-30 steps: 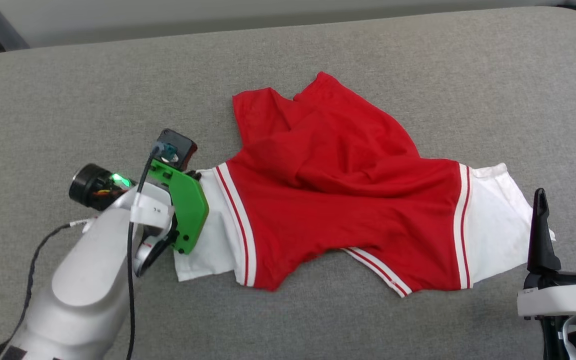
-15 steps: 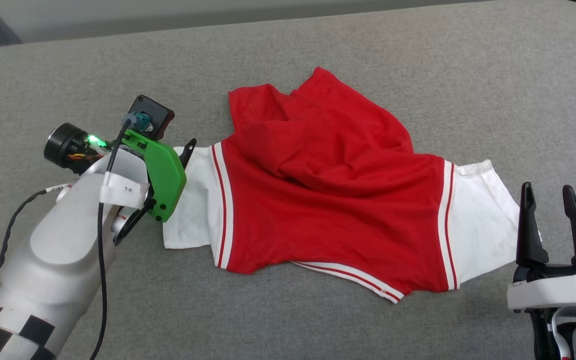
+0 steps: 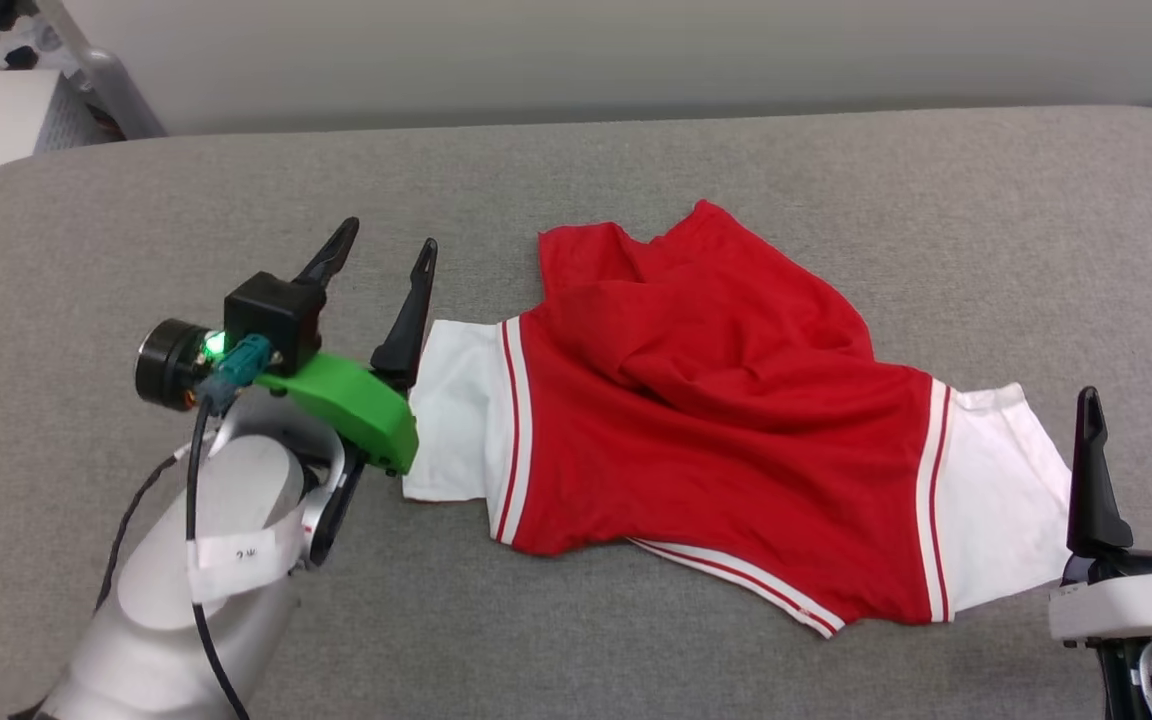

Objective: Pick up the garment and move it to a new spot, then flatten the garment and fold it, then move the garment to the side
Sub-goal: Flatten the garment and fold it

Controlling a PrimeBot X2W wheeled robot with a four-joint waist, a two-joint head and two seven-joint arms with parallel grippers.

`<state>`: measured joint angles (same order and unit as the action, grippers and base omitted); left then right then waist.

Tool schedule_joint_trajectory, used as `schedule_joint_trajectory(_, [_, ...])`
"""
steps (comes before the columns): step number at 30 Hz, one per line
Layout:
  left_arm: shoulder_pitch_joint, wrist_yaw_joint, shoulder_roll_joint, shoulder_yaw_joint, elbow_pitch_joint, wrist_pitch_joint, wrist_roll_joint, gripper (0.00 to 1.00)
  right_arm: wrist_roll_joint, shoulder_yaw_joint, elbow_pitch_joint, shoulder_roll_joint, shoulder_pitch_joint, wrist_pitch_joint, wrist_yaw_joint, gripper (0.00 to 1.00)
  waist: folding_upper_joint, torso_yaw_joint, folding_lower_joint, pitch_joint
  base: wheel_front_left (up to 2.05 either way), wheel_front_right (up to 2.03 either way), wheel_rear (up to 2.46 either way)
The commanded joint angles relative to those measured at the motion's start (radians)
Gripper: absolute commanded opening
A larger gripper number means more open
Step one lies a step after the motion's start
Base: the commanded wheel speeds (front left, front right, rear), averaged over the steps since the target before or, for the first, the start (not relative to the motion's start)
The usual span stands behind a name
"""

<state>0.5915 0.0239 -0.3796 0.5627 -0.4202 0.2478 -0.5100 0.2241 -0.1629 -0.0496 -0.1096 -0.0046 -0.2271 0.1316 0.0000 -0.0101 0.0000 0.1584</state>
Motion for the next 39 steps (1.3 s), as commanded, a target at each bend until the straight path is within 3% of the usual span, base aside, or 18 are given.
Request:
schedule_joint_trajectory(1, [-0.049, 0.019, 0.01, -0.026, 0.049, 0.01, -0.008, 1.0, -0.001, -0.005, -0.009, -0.004, 0.016, 0.005, -0.001, 1.0, 0.0, 0.044, 0.0, -0.043, 0.0, 0.0, 0.0])
schedule_joint_trajectory(6, [-0.211, 0.072, 0.06, -0.154, 0.275, 0.013, 0.038, 1.0, 0.001, -0.018, -0.028, 0.0, 0.031, 0.019, -0.001, 1.0, 0.0, 0.068, 0.0, -0.065, 0.0, 0.0, 0.0])
schedule_joint_trajectory(12, [-0.393, 0.054, 0.12, -0.24, 0.395, 0.014, 0.136, 1.0, -0.01, -0.013, -0.04, 0.001, 0.05, 0.028, -0.001, 1.0, 0.0, 0.076, 0.0, -0.084, 0.0, 0.0, 0.0])
schedule_joint_trajectory(22, [-0.499, -0.023, 0.187, -0.316, 0.366, 0.014, 0.227, 1.0, -0.007, -0.004, -0.035, 0.026, 0.065, 0.018, -0.001, 1.0, 0.0, 0.073, 0.0, -0.079, 0.0, 0.0, 0.0])
schedule_joint_trajectory(27, [-0.475, -0.04, 0.174, -0.309, 0.302, -0.003, 0.251, 1.0, -0.007, 0.0, -0.049, 0.026, 0.05, 0.026, -0.001, 1.0, 0.0, 0.056, 0.0, -0.054, 0.0, 0.0, 0.0])
schedule_joint_trajectory(31, [-0.427, -0.044, 0.154, -0.297, 0.283, -0.156, 0.241, 1.0, -0.009, 0.006, -0.054, 0.03, 0.044, 0.032, -0.001, 1.0, 0.0, 0.042, 0.0, -0.019, 0.0, 0.0, 0.0])
schedule_joint_trajectory(36, [-0.383, -0.022, 0.119, -0.284, 0.269, -0.511, 0.211, 1.0, -0.013, 0.021, -0.05, 0.033, 0.028, 0.032, -0.001, 1.0, 0.0, 0.017, 0.0, 0.026, 0.0, 0.0, 0.0])
schedule_joint_trajectory(39, [-0.362, -0.005, 0.107, -0.284, 0.299, -0.637, 0.2, 1.0, -0.013, 0.028, -0.048, 0.034, 0.014, 0.03, -0.001, 1.0, 0.0, 0.003, 0.0, 0.053, 0.0, 0.0, 0.0])
